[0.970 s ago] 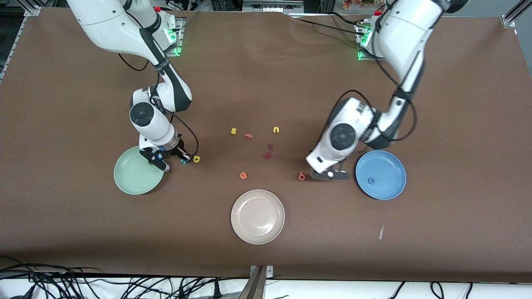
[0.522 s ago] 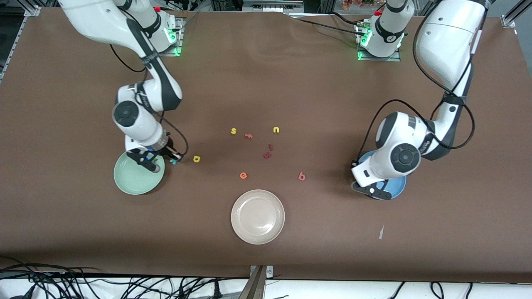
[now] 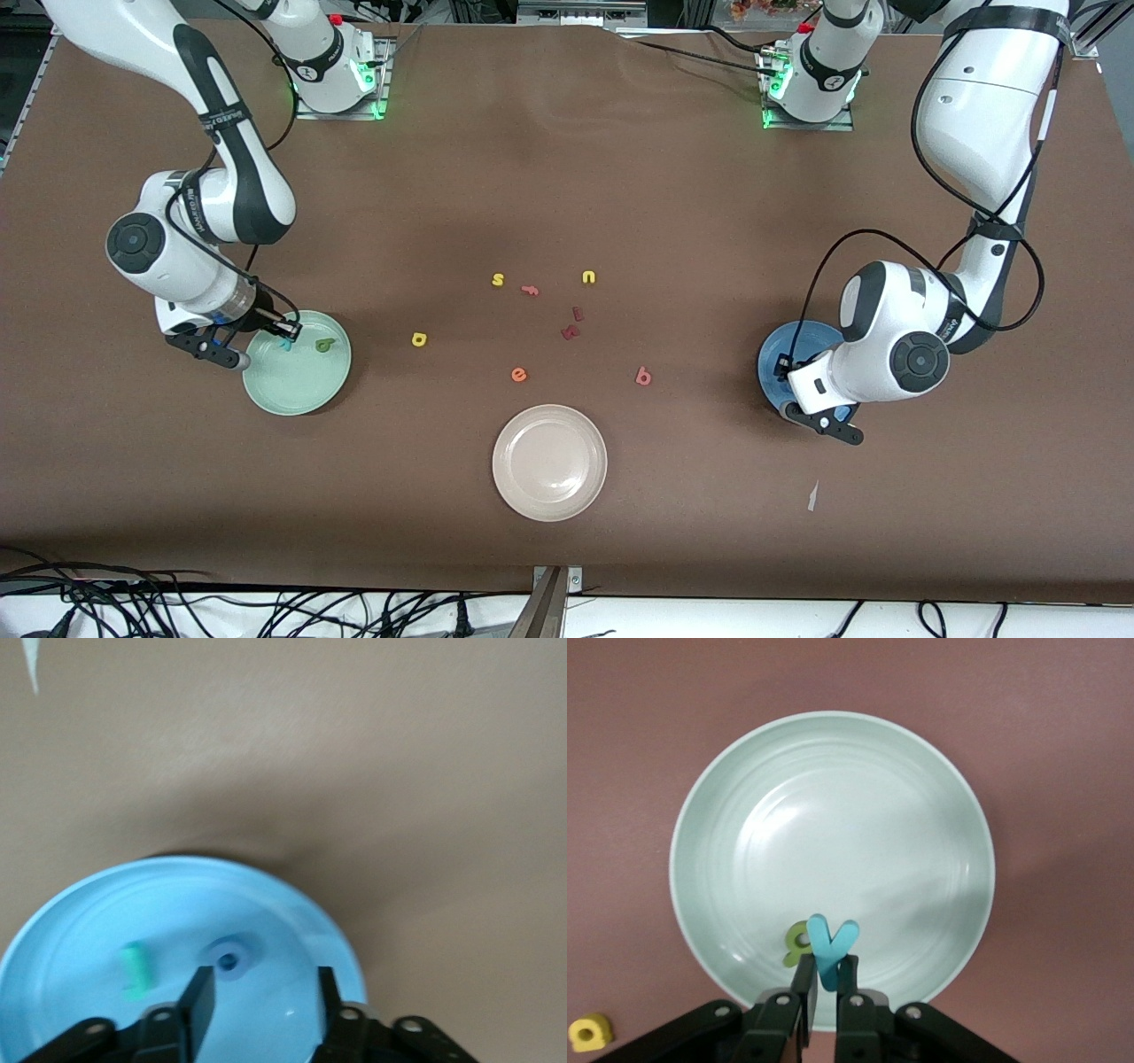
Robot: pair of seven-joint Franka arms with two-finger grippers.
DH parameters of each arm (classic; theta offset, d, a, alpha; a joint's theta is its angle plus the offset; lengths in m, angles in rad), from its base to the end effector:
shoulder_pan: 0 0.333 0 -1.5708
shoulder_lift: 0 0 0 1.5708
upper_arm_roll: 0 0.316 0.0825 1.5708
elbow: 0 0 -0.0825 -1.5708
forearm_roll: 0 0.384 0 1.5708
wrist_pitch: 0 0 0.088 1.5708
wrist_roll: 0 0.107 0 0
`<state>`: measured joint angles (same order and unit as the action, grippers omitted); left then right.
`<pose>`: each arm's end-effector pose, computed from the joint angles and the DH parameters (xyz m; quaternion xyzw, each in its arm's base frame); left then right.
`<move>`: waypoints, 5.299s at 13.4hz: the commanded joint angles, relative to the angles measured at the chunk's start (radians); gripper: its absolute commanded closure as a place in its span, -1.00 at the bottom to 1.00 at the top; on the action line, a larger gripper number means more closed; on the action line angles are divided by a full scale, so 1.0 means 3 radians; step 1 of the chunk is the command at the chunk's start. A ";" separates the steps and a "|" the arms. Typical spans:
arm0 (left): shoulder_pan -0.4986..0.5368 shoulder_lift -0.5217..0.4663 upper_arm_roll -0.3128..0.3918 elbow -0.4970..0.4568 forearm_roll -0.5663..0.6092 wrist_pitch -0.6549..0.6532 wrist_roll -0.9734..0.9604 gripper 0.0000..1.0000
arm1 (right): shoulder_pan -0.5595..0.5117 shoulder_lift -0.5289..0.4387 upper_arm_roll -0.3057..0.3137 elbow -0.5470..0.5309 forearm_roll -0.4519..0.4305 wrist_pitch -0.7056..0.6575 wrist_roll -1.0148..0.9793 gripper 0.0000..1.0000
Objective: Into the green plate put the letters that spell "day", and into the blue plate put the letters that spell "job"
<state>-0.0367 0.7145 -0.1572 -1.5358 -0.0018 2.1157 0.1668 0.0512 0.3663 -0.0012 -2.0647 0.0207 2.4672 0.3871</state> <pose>0.6833 -0.1185 0.2275 0.9832 -0.1628 -0.0638 0.0523 0.5943 0.0297 0.2575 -0.9843 0.1755 -0.0163 0.0102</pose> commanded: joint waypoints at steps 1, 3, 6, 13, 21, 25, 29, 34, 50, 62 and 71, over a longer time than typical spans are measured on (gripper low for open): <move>-0.0158 0.0108 -0.0018 0.0281 -0.0091 -0.0037 -0.0452 -1.00 | -0.0022 0.0052 0.0040 -0.0016 0.0028 0.0146 -0.0028 0.31; -0.0337 0.0185 -0.0018 0.0419 -0.0091 -0.0037 -0.0800 -1.00 | -0.0017 0.0073 0.0040 -0.0016 0.0054 0.0172 0.0019 0.17; -0.0695 0.0323 -0.0008 0.0553 -0.0071 0.0187 -0.1255 -1.00 | 0.0140 0.0078 0.0060 -0.0005 0.0043 0.0177 0.0365 0.09; -0.1160 0.0548 0.0074 0.0548 0.0061 0.0643 -0.1956 -1.00 | 0.0902 0.0461 0.0065 0.0409 0.0002 0.0192 0.1756 -0.05; -0.1324 0.0666 0.0125 0.0548 0.0231 0.0653 -0.2044 -0.81 | 0.1102 0.0717 0.0060 0.0394 -0.0038 0.0607 0.2039 -0.14; -0.1401 0.0691 0.0202 0.0553 0.0328 0.0653 -0.2059 -0.27 | 0.1097 0.0702 0.0060 0.0363 -0.0038 0.0591 0.2039 -0.14; -0.1442 0.0691 0.0232 0.0558 0.0328 0.0653 -0.2059 0.19 | 0.1087 0.0686 0.0060 0.0281 -0.0033 0.0596 0.2044 -0.14; -0.1447 0.0691 0.0253 0.0579 0.0328 0.0653 -0.2059 0.60 | 0.1072 0.0650 0.0060 0.0215 -0.0038 0.0617 0.2039 -0.14; -0.0108 -0.0458 0.0135 -0.0671 0.0400 0.0064 0.0032 0.59 | 0.0899 0.0396 0.0050 0.0184 -0.0049 0.0454 0.1728 1.00; 0.0316 -0.0724 0.0161 -0.0050 0.0144 -0.0609 -0.0229 -1.00 | 0.0039 -0.0055 0.0065 0.0204 -0.0013 -0.0201 0.0065 -0.31; 0.0414 -0.1165 0.0156 0.0515 0.0134 -0.1594 -0.0607 -1.00 | 0.0039 -0.0428 0.0147 0.0530 -0.0038 -0.0945 -0.0002 -0.60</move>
<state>0.0906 0.3699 -0.1068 -1.4785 0.0573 1.7487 0.0132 0.0680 0.2920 0.0197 -1.9516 0.0148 2.3016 0.4031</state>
